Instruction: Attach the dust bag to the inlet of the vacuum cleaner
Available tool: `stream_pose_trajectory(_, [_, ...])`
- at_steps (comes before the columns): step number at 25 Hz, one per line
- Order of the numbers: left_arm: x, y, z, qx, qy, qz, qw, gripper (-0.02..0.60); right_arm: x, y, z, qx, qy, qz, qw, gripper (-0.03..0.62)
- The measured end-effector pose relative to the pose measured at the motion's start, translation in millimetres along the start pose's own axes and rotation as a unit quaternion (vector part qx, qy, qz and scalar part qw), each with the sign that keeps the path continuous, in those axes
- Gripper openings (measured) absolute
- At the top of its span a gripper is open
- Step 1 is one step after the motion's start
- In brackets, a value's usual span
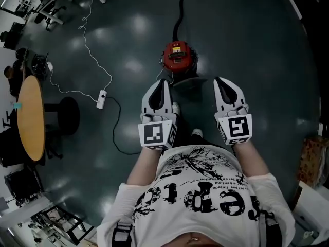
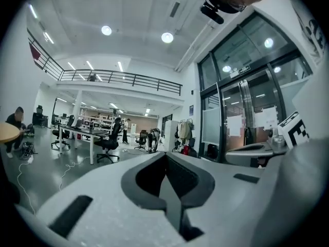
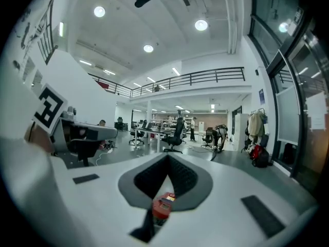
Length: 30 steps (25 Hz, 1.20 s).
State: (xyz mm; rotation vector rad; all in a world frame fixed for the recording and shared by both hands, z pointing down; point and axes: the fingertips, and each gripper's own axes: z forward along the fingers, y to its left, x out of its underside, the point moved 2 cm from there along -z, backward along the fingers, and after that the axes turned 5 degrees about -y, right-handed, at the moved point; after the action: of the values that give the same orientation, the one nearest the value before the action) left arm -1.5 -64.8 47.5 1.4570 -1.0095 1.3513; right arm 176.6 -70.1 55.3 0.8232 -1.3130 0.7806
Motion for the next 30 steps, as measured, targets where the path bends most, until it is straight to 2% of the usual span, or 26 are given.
stream_pose_trajectory(5, [5, -9, -23, -0.015, 0.004, -0.019, 0.9997, 0.003, -3, 11, -20, -0.001, -0.028, -0.016, 0.999, 0.002])
stream_pose_trajectory(12, [-10, -5, -37, -0.024, -0.013, 0.010, 0.9996, 0.003, -10, 24, -28, -0.013, -0.046, -0.004, 0.999, 0.002])
stream_pose_trajectory(17, [-10, -5, -39, -0.019, -0.010, 0.024, 0.9995, 0.003, -8, 26, -29, -0.011, -0.036, 0.008, 0.999, 0.002])
stream_pose_trajectory(30, [-11, -10, -42, 0.002, -0.015, 0.021, 0.9997, 0.003, -1, 27, -34, 0.008, -0.009, 0.017, 1.000, 0.002])
